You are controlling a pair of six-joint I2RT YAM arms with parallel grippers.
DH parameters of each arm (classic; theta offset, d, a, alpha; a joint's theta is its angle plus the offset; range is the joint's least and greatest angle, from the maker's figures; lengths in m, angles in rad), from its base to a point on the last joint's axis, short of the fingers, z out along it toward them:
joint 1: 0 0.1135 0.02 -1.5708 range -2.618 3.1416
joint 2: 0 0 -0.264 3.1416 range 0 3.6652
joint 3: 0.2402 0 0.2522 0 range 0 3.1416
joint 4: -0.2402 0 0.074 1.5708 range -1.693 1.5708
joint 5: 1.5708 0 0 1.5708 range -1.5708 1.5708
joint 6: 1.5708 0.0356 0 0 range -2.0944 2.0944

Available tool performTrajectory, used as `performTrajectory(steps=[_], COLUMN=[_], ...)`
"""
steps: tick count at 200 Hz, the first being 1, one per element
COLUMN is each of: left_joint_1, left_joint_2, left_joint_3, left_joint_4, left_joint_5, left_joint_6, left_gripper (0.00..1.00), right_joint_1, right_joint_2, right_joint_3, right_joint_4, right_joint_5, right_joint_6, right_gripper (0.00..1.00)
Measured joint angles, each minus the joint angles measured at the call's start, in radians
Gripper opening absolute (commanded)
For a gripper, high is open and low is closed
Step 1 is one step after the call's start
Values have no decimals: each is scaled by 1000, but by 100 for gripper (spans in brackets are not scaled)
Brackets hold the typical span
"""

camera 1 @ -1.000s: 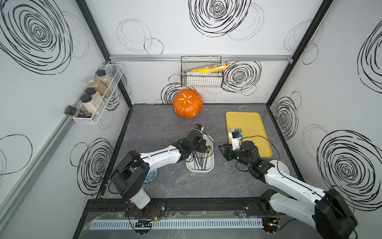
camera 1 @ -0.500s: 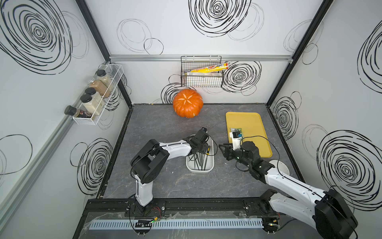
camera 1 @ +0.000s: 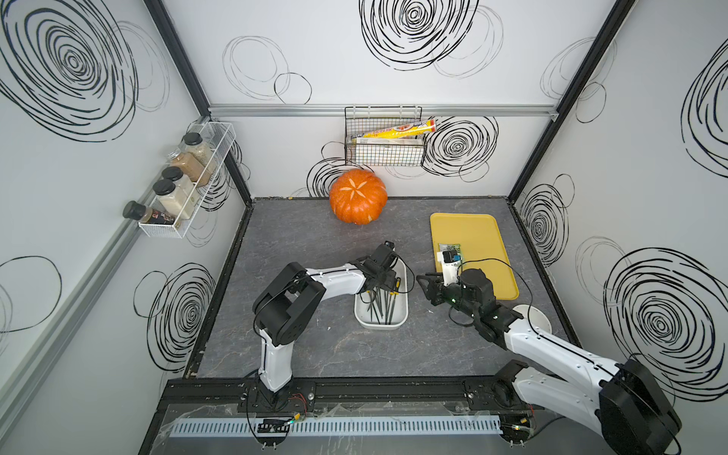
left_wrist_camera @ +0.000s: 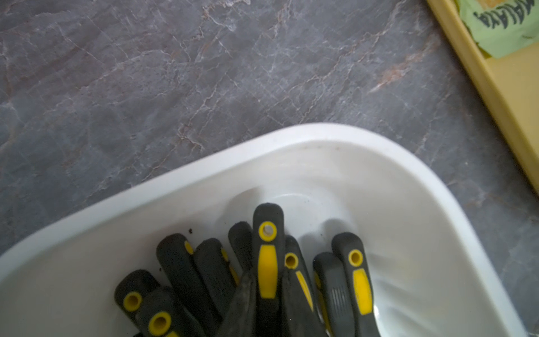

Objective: Take the file tool out of the storage box
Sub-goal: Pick up the file tool from the storage box.

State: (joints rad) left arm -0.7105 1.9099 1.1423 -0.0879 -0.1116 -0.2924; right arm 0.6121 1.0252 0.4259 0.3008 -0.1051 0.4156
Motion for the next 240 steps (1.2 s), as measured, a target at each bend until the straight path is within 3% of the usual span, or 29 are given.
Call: performTrajectory(steps=[20, 55, 103, 151, 190, 240], left_joint_1=[0, 31, 105, 105, 104, 87], left_joint_2=[-82, -348, -587, -592, -577, -572], left_joint_3=[-59, -217, -457, -546, -556, -581], left_joint_4=[14, 134, 468, 713, 826, 906], left_joint_5=[-2, 69, 319, 539, 623, 648], left_joint_6=[-13, -66, -199, -302, -348, -368], left_gripper=[0, 0, 0, 0, 0, 0], right_joint_1=[0, 0, 0, 0, 6, 11], right_joint_2=[0, 43, 158, 234, 262, 308], right_joint_3=[0, 0, 0, 0, 0, 0], right_joint_4=[6, 64, 218, 422, 460, 525], right_joint_5=[-6, -94, -413, -654, -701, -726], right_joint_6=[0, 0, 28, 116, 138, 155], right_gripper=[40, 41, 43, 45, 42, 40])
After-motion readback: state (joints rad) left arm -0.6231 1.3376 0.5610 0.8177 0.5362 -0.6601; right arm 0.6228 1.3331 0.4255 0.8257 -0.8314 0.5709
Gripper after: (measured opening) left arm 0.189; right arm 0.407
